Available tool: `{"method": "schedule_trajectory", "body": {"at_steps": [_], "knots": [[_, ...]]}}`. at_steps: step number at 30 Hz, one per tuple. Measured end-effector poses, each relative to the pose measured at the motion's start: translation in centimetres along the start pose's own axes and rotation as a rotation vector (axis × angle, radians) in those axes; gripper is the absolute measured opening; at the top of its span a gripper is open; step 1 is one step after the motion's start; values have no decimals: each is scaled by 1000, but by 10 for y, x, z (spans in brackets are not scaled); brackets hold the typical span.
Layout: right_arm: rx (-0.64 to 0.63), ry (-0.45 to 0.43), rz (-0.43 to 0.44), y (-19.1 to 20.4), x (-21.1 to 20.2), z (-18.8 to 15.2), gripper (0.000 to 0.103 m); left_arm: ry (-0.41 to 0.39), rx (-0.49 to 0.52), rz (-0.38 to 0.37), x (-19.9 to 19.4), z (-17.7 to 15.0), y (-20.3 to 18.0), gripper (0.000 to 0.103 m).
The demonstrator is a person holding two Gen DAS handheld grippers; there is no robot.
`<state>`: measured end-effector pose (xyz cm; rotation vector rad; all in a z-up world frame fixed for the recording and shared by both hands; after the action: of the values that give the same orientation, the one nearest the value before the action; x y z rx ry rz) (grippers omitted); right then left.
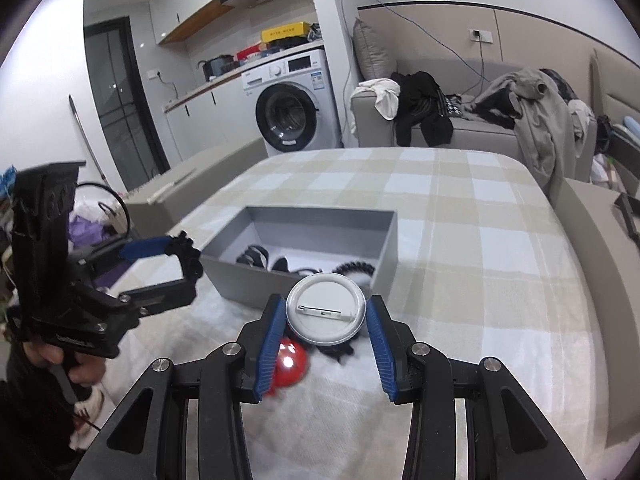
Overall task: Organize jewelry
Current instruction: 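Lower the clear case and headband into the grey box, opening both grippers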
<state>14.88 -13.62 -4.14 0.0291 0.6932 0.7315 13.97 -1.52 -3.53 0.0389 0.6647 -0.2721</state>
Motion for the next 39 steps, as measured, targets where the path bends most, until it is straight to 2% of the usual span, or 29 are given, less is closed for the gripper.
{"method": "schedule_trajectory", "body": {"at_steps": [8,18,39], "knots": [[42,-19,1,-1,12,19,40,-25,-37,38,15,14,11,91],[50,-9,12,-1,27,31,40,-38,-32,63,21,22,15,91],[72,42,-17,-13,47,24,40,10,-48,80,38,16,19,91]]}}
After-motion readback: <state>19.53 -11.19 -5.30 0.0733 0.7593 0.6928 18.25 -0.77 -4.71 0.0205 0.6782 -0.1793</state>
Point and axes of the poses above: each gripper's, at about its wrist camera, not at the fingertips, and x roughly the way its jaws point, y to its left, z to its top, the point moved 9 cm from there along x, roughly the way its jaws point, and after that the axes turned 2 degrees about x, right-handed, at the moved point
